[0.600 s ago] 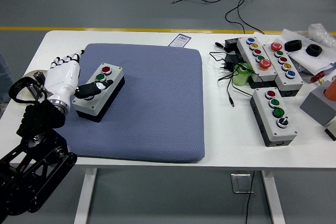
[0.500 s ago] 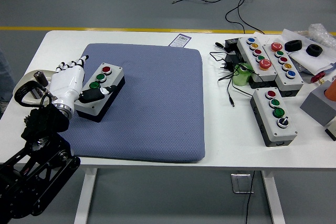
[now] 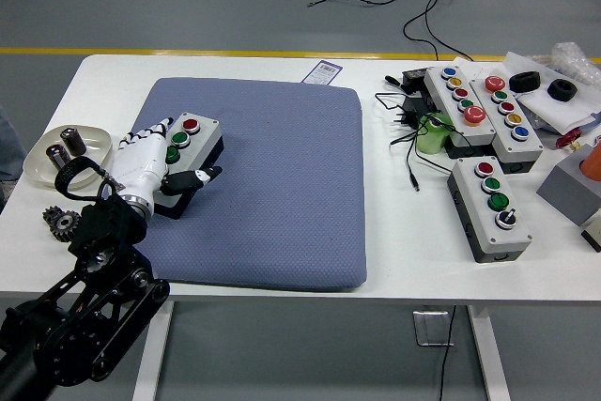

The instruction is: Pick up the button,place it on the desk,press the button,press the button

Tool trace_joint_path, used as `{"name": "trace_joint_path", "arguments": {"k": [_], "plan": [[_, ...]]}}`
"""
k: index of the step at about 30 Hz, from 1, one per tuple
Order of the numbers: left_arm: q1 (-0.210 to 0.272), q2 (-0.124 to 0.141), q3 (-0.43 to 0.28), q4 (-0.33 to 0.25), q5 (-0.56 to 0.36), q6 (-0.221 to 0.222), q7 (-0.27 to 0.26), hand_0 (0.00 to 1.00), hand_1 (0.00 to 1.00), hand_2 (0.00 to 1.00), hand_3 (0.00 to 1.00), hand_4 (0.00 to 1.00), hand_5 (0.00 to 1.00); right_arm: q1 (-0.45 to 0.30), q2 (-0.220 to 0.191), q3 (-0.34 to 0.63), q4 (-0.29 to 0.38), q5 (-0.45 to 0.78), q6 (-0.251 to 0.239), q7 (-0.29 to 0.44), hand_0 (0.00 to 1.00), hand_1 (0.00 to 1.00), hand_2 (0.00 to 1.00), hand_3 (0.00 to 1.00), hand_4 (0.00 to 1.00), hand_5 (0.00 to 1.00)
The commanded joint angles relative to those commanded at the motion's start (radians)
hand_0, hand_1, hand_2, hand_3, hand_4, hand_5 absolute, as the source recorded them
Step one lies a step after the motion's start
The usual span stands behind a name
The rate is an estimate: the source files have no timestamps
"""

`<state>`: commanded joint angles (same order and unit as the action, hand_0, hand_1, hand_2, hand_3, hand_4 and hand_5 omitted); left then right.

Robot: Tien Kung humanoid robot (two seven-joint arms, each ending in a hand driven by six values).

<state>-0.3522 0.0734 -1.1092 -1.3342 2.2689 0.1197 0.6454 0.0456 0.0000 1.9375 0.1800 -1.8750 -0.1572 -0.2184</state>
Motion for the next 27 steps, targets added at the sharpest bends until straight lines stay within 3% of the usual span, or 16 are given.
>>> {"name": "trace_joint_path", "arguments": {"k": [5, 6, 11, 12, 14, 27], "plan": [[-0.015, -0.036, -0.014, 0.05, 0.0, 0.018, 0.0, 0.968, 0.998, 0.998, 0.998, 0.998, 0.472, 0.0, 0.0, -0.001, 0.0, 0.001, -0.001, 0.002, 0.553, 0.673, 0.727, 0.635, 0.314, 0.161], [-0.021, -0.042, -0.017, 0.062, 0.0, 0.02, 0.0, 0.862, 0.998, 0.998, 0.998, 0.95, 0.336, 0.0, 0.0, -0.002, 0.0, 0.002, -0.002, 0.002, 0.552, 0.672, 0.727, 0.635, 0.314, 0.161], [-0.041, -0.063, -0.039, 0.107, 0.0, 0.012, 0.0, 0.862, 0.998, 0.998, 0.998, 0.95, 0.336, -0.001, 0.0, -0.006, 0.0, 0.006, -0.002, 0.004, 0.552, 0.672, 0.727, 0.635, 0.314, 0.161], [-0.044, -0.066, -0.042, 0.113, 0.0, 0.009, 0.0, 0.799, 0.998, 0.998, 0.998, 0.922, 0.261, -0.001, 0.0, -0.006, 0.0, 0.006, -0.002, 0.004, 0.552, 0.672, 0.727, 0.635, 0.315, 0.16], [-0.051, -0.073, -0.053, 0.128, 0.0, 0.001, 0.0, 0.799, 0.998, 0.998, 0.998, 0.922, 0.261, -0.002, 0.0, -0.006, 0.0, 0.006, -0.002, 0.005, 0.552, 0.672, 0.727, 0.635, 0.315, 0.16], [-0.097, -0.073, -0.149, 0.181, 0.0, -0.036, 0.0, 0.769, 0.975, 0.998, 0.998, 0.914, 0.248, -0.002, 0.0, -0.013, 0.0, 0.013, -0.002, 0.007, 0.552, 0.673, 0.727, 0.634, 0.315, 0.16]]}}
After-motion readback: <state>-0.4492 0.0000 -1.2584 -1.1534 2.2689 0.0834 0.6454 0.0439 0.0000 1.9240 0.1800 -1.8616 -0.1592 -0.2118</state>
